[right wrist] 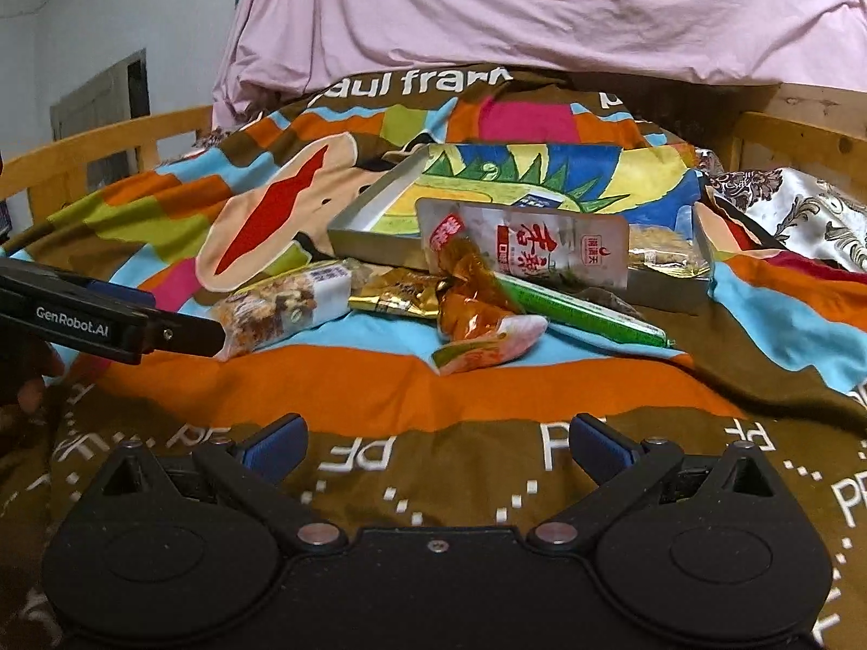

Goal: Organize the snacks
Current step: 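Move the left tool to the nut bar while the right tool approaches the orange pouch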

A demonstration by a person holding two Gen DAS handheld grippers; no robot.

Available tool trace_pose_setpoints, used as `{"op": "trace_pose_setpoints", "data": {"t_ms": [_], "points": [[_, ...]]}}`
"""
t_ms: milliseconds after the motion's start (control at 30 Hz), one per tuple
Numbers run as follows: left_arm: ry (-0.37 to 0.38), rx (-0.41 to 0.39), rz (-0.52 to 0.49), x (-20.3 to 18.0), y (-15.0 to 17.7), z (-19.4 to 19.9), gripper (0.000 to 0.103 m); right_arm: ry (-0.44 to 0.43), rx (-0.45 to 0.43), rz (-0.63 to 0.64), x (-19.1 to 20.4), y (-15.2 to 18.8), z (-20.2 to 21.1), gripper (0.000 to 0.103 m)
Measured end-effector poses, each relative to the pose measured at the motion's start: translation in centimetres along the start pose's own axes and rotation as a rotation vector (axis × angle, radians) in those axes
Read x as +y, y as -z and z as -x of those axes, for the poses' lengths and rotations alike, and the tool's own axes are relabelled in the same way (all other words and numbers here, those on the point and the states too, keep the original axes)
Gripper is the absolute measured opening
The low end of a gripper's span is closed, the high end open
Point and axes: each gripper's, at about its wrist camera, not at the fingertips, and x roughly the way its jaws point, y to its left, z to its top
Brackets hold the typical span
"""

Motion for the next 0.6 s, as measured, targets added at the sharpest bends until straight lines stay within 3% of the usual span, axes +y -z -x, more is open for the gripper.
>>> {"op": "trace_pose_setpoints", "data": {"t_ms": [167, 467, 600], "points": [[0.012, 0.009, 0.014, 0.3, -1.1, -1.7, 0.103, -0.018, 0.019, -0.021, -0.7, -1.3, -2.7, 0.102], [0.055, 0.128, -0.039, -0.1, -2.5, -5.6, 0.103, -0.027, 0.046, -0.082, -2.3, -3.5, -6.6, 0.102], [0.072, 0.163, -0.035, 0.2, -3.2, -7.1, 0.103, -0.064, 0.107, -0.112, -3.1, -3.7, -9.1, 0.102]]}}
